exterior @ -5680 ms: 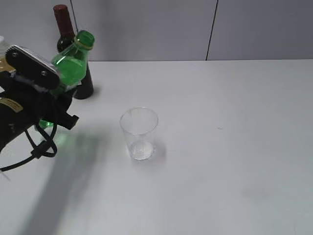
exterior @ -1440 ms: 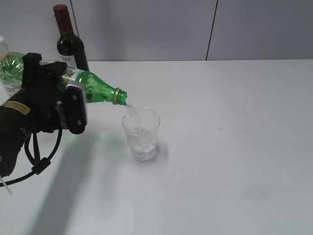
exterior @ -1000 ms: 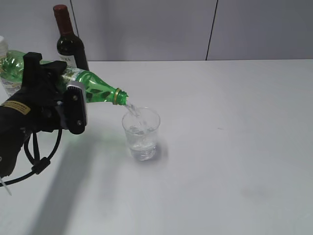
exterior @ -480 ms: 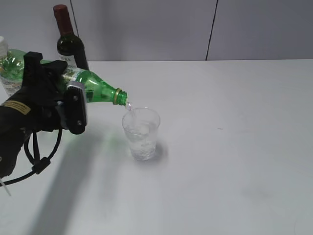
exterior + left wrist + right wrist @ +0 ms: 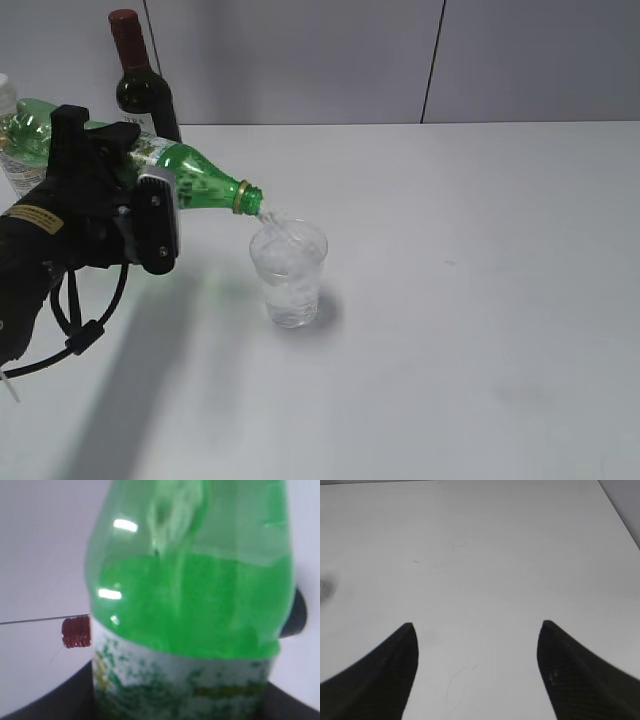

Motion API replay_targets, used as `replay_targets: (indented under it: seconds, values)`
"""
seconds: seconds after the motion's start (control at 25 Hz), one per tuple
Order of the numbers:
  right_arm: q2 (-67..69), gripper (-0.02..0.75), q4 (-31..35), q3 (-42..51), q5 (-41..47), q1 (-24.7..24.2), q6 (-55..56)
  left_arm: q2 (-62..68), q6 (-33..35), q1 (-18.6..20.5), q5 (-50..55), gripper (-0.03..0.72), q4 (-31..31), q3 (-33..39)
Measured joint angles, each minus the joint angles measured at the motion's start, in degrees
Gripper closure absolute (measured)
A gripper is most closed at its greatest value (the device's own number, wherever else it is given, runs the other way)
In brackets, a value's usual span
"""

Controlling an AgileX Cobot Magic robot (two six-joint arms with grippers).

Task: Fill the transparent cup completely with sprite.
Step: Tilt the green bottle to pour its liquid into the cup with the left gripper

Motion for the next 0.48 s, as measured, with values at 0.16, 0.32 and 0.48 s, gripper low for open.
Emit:
replay_targets:
  seconds: [0.16,0.32,0.48]
  values:
    - [0.0,0.174,0.0,0.0,0.0,0.0,0.0,0.0,-10.1,0.0,0.6,0.277,0.8,0.0]
    - [0.0,0.174,0.0,0.0,0.0,0.0,0.0,0.0,-18.2,0.0,0.9,0.277,2.8,0.0]
    - [0.0,0.174,0.0,0.0,0.0,0.0,0.0,0.0,-25.3,0.0,0.9,0.277,3.5,0.0]
